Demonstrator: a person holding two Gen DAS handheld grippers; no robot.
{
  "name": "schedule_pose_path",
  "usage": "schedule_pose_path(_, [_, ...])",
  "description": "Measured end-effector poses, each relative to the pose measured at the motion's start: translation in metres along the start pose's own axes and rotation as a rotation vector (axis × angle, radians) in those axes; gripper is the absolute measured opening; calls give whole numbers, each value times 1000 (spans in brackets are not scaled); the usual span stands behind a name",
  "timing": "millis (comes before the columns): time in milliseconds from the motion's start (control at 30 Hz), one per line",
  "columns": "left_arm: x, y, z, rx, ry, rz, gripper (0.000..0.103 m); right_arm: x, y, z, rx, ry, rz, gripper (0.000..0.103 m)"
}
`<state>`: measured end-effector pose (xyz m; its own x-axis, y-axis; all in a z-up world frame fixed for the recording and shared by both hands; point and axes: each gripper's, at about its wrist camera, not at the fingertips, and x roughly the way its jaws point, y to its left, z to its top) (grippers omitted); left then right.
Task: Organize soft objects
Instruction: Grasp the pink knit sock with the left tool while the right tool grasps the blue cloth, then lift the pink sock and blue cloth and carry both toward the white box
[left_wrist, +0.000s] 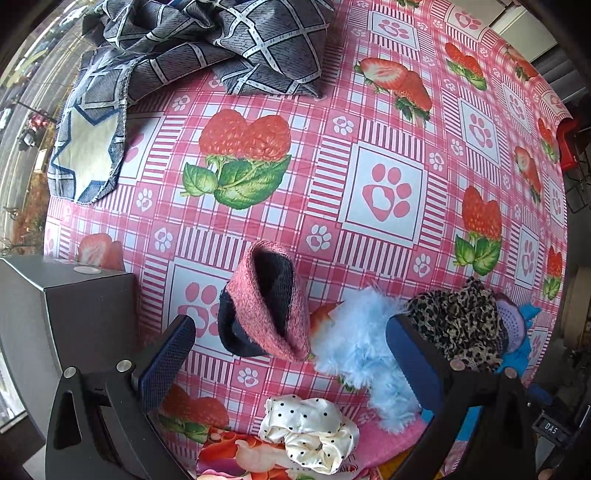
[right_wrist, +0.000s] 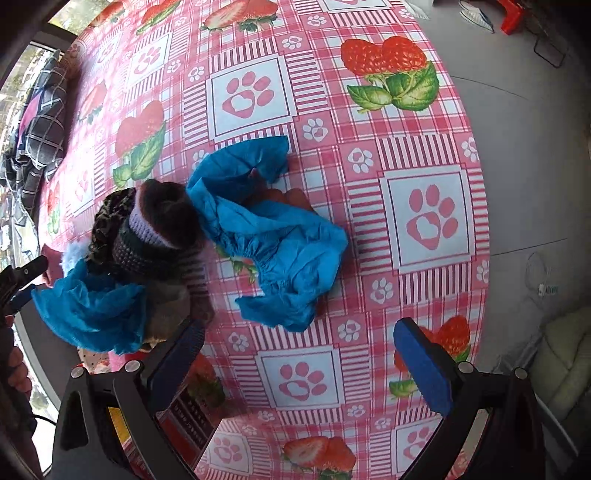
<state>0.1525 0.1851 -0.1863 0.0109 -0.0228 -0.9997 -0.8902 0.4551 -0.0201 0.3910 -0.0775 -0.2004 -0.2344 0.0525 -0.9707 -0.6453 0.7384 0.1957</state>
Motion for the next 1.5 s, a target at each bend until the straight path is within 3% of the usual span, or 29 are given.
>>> schedule_pose_path(300, [37,-2,6,-1,27,39,101,36,21,34,-134,-63,-76,103])
schedule_pose_path(433, [51,-1,4,-19,58,29,91,46,36,37,-194,-85,-118,103])
schedule_pose_path(533, [55,1,2,-29,75,30,70,46,40,36,-197,-84,-126,98])
schedule_pose_path(567, [54,6,1,-32,76,6,56,44,41,35,-195,-88,-123,90])
schedule_pose_path(633, [53,7,0,-18,70,10,38,41,42,29,-199,-103,-121,70])
schedule_pose_path(667, [49,8,-1,-3,58,24,30,39,47,19,-204,-109,-119,53])
schedule_pose_path(700, [47,7,-3,9,46,27,28,36,47,18,-211,-113,-121,36])
schedule_pose_path(733, [41,6,-1,14,36,27,26,34,46,19,-214,-109,-120,31])
schedule_pose_path(767, [36,6,-3,17,21,24,26,33,44,19,-209,-103,-117,22])
schedule_pose_path(800, [30,5,-6,23,2,27,26,32,42,18,-197,-98,-109,21])
schedule_pose_path(1100, [-35,-10,-30,86,-133,26,25,-12,17,-4,-112,-129,4,21])
schedule_pose_path(1200, [-84,-35,-42,108,-155,29,26,-27,9,-9,-81,-139,35,21])
schedule_pose_path(1500, [-133,-60,-73,152,-215,-13,26,-72,-6,-24,-60,-177,90,21])
